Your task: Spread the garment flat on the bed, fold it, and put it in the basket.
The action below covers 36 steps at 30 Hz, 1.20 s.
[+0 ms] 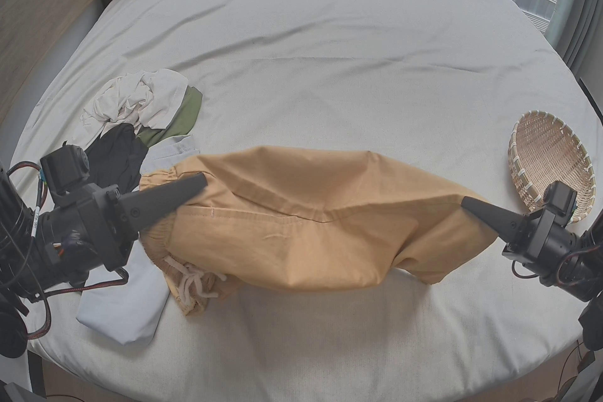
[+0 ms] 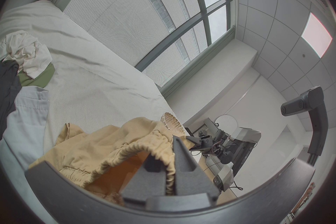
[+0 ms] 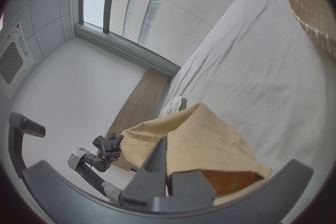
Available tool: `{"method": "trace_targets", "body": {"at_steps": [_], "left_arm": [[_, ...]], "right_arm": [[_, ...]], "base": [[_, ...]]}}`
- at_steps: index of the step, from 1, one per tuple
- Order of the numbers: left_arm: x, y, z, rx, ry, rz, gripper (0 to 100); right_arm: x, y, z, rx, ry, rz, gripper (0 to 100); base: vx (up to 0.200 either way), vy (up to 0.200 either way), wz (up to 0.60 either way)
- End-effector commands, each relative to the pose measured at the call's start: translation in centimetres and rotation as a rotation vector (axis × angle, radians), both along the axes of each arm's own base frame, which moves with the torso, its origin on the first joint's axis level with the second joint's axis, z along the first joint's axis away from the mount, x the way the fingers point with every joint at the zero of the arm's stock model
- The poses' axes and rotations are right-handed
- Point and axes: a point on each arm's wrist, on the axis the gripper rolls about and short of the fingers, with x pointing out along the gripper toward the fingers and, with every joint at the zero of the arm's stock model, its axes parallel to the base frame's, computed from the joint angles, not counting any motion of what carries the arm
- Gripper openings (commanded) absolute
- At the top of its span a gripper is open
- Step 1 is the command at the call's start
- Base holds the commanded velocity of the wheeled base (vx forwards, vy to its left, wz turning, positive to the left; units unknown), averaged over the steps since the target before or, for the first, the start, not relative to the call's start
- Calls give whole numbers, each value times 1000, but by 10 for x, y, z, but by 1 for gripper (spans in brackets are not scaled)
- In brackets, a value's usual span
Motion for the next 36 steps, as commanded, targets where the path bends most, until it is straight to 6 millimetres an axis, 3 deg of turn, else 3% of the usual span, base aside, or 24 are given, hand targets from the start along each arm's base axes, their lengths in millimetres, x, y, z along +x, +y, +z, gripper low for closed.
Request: {"method": "trace_targets", "body": {"at_steps": [1,10,18,26,34,36], "left_arm": [[4,-3,4,-6,-14,6,0],[7,-14,30,-83,-58,32,0],[7,-16,33,-98,-56,47,0],[7,-14,51,-179,-44,36,0],[11,-6,46,-173,-24,79,0],[12,-5,44,-170,-19,84,0]], "right_arm": [[-5,-8,28,33,-88,-24,0],[-10,-10,69,42,-114,-32,0],[-16,-16,93,45,-133,-51,0],[-40,-31,139,61,-198,-87,0],[-68,-42,191,82,-265,-108,0],[-69,-43,196,79,-264,-115,0]], "base": [[0,0,0],[0,0,0],[0,0,0],[0,0,0],[0,0,0],[0,0,0]]}}
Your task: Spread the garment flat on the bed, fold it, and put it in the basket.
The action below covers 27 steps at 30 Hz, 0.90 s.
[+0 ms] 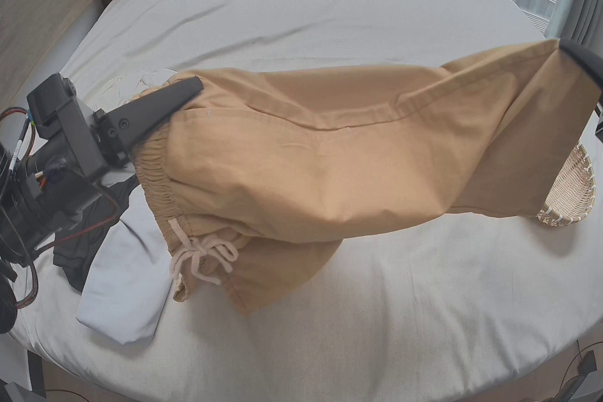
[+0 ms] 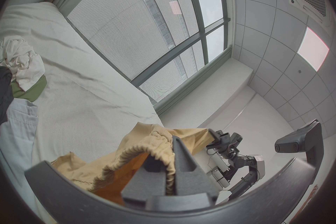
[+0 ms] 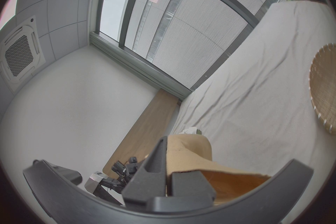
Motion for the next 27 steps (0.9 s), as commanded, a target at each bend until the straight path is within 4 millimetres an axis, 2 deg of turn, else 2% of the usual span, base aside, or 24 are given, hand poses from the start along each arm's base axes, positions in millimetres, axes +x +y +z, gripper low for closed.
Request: {"method": "trace_targets", "body": {"at_steps": [1,5,11,13,14,21,27], "left_arm": [[3,8,-6,8,24,36,0],[5,14,-18,25,63,67,0],[2,27,-42,60,139,116,0],[2,28,-45,64,145,120,0],[-2,29,-48,65,147,117,0],[-11,31,-48,47,92,88,0],[-12,34,-35,-29,25,88,0]], "right_arm": [[-24,-11,34,18,-79,-31,0],[-18,-14,24,-11,-19,-49,0],[1,-17,-31,-116,127,-65,0],[2,-17,-37,-128,142,-59,0],[7,-18,-56,-159,182,-45,0],[15,-18,-92,-186,238,-39,0],[19,-24,-104,-183,247,-66,0]], "base": [[0,0,0],[0,0,0],[0,0,0],[0,0,0],[0,0,0],[0,0,0],[0,0,0]]}}
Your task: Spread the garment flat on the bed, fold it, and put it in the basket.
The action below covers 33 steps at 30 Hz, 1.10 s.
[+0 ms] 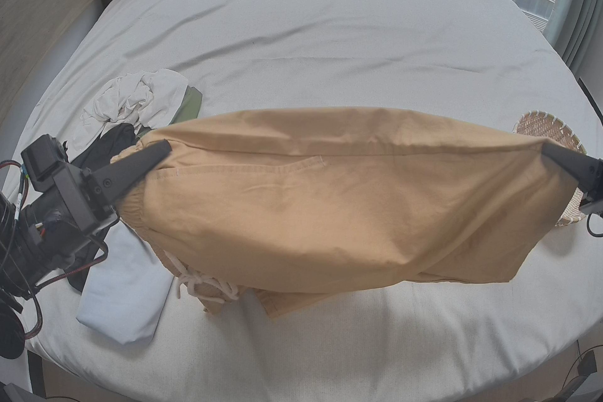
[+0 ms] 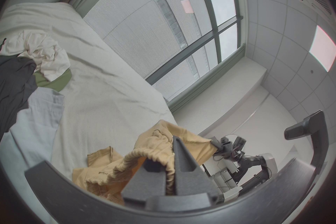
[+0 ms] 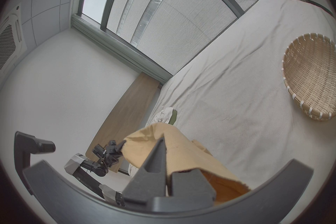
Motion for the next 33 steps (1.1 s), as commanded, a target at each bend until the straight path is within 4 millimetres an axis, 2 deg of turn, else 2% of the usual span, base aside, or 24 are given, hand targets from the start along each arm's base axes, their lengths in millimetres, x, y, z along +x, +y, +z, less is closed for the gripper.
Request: {"method": "trace_targets", "body": {"at_steps": [1,12,18,19,22,23,25,33], "left_arm": [[-3,4,7,-47,-37,5,0],[-4,4,8,-83,-54,-8,0],[19,-3,2,-67,-10,-6,0],[19,-3,2,-67,-10,-6,0],[44,-11,3,-69,-3,10,0],[45,-11,3,-70,-3,11,0],[60,-13,6,-75,-10,34,0],[90,-13,7,-78,-16,69,0]], "right_arm": [[7,-6,-16,-5,55,-18,0],[8,-12,-15,-2,51,-2,0],[36,-10,-17,7,14,3,0],[36,-10,-17,7,14,3,0],[62,-9,-17,52,10,11,0],[62,-8,-17,53,8,13,0],[79,-5,-17,72,0,20,0],[115,-2,-15,76,-16,21,0]], "base": [[0,0,0],[0,0,0],[0,0,0],[0,0,0],[0,0,0],[0,0,0],[0,0,0],[0,0,0]]}}
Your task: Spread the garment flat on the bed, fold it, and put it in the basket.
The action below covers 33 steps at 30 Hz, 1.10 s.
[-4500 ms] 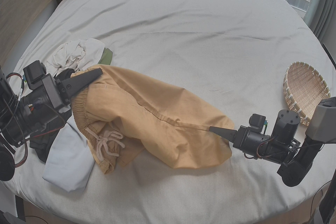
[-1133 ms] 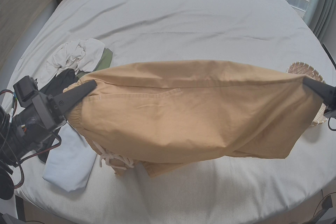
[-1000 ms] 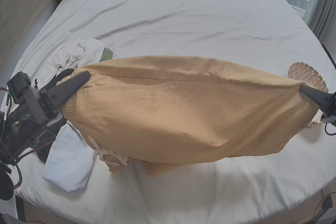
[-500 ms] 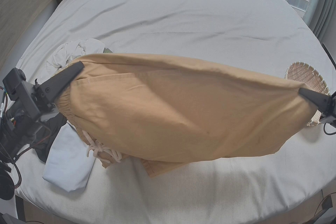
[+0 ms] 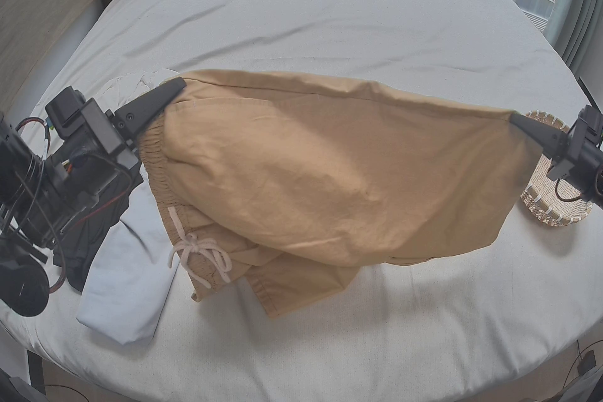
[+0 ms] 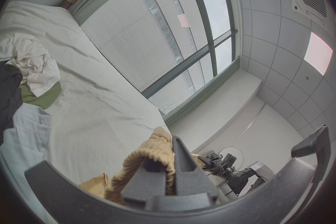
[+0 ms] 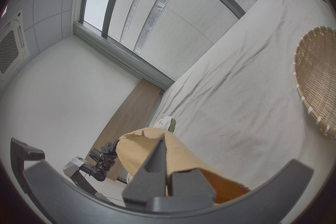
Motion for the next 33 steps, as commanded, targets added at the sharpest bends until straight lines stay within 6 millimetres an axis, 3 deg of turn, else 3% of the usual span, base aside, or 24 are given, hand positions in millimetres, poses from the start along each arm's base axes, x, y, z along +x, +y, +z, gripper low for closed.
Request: {"method": "trace_targets", "body": {"at_steps": [1,13,28,33], "left_arm": [[31,-1,-5,3,20,34,0],[53,-4,18,-2,4,43,0],[114,-3,19,1,13,88,0],[144,3,22,2,17,121,0]], "right_arm": [[36,3,-7,2,37,5,0],[67,4,12,42,-7,-28,0],[127,3,12,51,-32,-49,0],[162,4,4,55,-43,-64,0]], "base": [[0,0,0],[0,0,0],[0,0,0],[0,0,0]]}}
